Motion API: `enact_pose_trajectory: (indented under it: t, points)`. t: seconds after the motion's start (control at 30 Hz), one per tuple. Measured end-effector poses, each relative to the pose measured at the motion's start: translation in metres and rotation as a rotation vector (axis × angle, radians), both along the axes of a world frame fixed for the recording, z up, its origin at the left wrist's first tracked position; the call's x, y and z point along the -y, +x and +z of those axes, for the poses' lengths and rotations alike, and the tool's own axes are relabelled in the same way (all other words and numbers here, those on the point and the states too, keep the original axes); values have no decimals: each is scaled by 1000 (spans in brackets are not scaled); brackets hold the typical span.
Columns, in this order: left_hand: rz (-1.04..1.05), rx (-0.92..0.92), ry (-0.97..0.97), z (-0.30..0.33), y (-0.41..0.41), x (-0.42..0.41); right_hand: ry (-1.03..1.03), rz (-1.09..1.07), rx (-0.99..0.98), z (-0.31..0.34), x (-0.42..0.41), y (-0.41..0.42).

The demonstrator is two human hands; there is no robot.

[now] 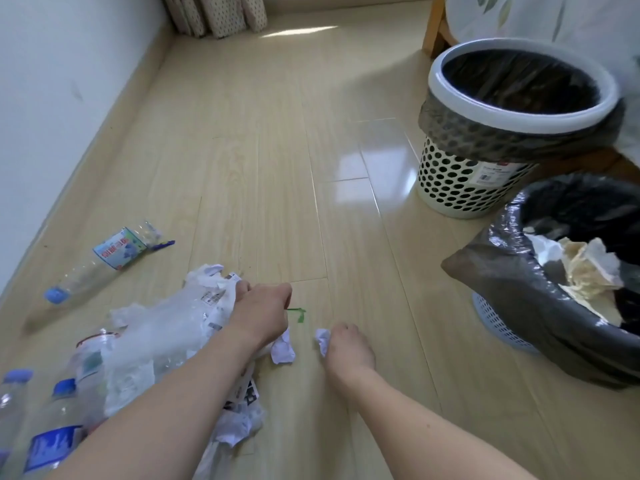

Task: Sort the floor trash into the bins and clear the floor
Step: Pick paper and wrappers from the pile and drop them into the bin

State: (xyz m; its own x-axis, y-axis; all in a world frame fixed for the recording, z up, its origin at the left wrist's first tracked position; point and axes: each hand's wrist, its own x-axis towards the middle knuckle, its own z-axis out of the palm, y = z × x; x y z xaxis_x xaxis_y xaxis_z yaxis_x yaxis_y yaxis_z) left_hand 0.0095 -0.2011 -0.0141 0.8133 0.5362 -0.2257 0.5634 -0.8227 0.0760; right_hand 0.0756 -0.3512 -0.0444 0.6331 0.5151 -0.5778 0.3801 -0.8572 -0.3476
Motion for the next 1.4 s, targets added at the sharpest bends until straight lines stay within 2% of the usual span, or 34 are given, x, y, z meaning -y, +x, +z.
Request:
enact_pose_trajectory:
  t: [0.07, 0.17, 0.23, 0.33, 0.53, 0.63, 0.7, 0.8, 0.9, 0.97, 1.03, 1.17, 1.27, 1.4]
  points:
    - [-16, 23, 16, 24, -3, 5, -27, -12, -67, 5, 3, 4]
    - [20, 80, -58, 65, 2, 10, -64, 18, -211, 27, 7, 13]
    - [64, 137, -122, 94, 12, 14, 36, -30, -229, 59, 13, 33]
    - [110, 239, -230, 135, 37, 25, 170, -32, -95, 121, 24, 79]
    - [85, 424, -420, 207, 118, 74, 258, -132, 270, 223, 71, 184]
    - [14, 423, -473, 222, 167, 113, 282, -301, 357, 237, 118, 221]
    - [-29, 422, -489, 219, 199, 143, 214, -383, 369, 232, 152, 241]
    - [-89, 371, -482, 205, 240, 186, 103, -476, 308, 224, 193, 261]
    - [-136, 222, -545, 188, 265, 218, 14, -483, 223, 215, 219, 270]
    - [-146, 178, -569, 184, 272, 223, -4, -461, 225, 211, 224, 273]
    - [-126, 219, -558, 186, 270, 215, 8, -426, 288, 212, 217, 274]
    - [17, 293, -498, 194, 236, 158, 226, -296, 436, 217, 169, 258]
    - [139, 248, -419, 185, 187, 98, 361, -74, 431, 209, 109, 225]
    - [225, 56, -271, 154, 105, 32, 311, 264, 284, 170, 34, 152]
